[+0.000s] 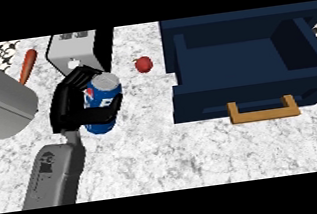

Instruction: Pick up the can, place it into the drawer and close the drawer

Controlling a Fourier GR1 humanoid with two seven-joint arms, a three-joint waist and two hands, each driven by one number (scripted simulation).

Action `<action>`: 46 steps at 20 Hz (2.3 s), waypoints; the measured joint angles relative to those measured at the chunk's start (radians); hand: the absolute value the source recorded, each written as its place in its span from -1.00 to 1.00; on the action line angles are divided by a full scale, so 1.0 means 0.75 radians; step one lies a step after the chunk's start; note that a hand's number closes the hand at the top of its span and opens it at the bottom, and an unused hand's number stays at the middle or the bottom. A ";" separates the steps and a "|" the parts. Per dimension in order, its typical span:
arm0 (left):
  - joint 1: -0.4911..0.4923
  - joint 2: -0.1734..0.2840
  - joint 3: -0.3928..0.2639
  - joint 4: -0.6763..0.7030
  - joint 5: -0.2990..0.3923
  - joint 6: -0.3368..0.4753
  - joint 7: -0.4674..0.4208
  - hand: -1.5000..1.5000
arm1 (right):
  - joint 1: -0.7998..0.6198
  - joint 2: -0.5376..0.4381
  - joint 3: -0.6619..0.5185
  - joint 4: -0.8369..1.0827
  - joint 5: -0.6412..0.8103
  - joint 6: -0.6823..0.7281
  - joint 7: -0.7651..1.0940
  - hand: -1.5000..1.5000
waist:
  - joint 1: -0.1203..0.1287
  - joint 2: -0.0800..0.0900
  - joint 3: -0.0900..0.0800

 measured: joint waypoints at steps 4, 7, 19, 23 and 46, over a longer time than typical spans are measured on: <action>-0.115 -0.024 -0.078 -0.051 -0.017 0.079 0.141 1.00 | -0.006 -0.010 -0.012 0.001 -0.001 0.004 0.006 -1.00 | -0.004 0.001 0.000; -0.212 -0.032 -0.151 -0.029 -0.019 0.163 0.210 1.00 | -0.015 -0.005 -0.019 0.021 0.003 0.006 -0.009 -1.00 | -0.008 0.002 0.000; -0.715 -0.040 -0.294 0.166 -0.009 0.413 0.418 1.00 | -0.039 -0.014 -0.014 0.001 0.005 -0.010 0.030 -1.00 | -0.019 0.005 0.000; -0.881 -0.040 -0.306 0.292 0.017 0.469 0.447 1.00 | -0.037 -0.025 -0.040 0.026 -0.007 0.008 0.012 -1.00 | -0.025 0.006 0.000; -1.445 -0.041 -0.504 1.034 0.390 0.636 0.277 1.00 | -0.168 -0.032 -0.012 0.085 0.033 -0.011 0.053 -1.00 | -0.080 0.021 0.002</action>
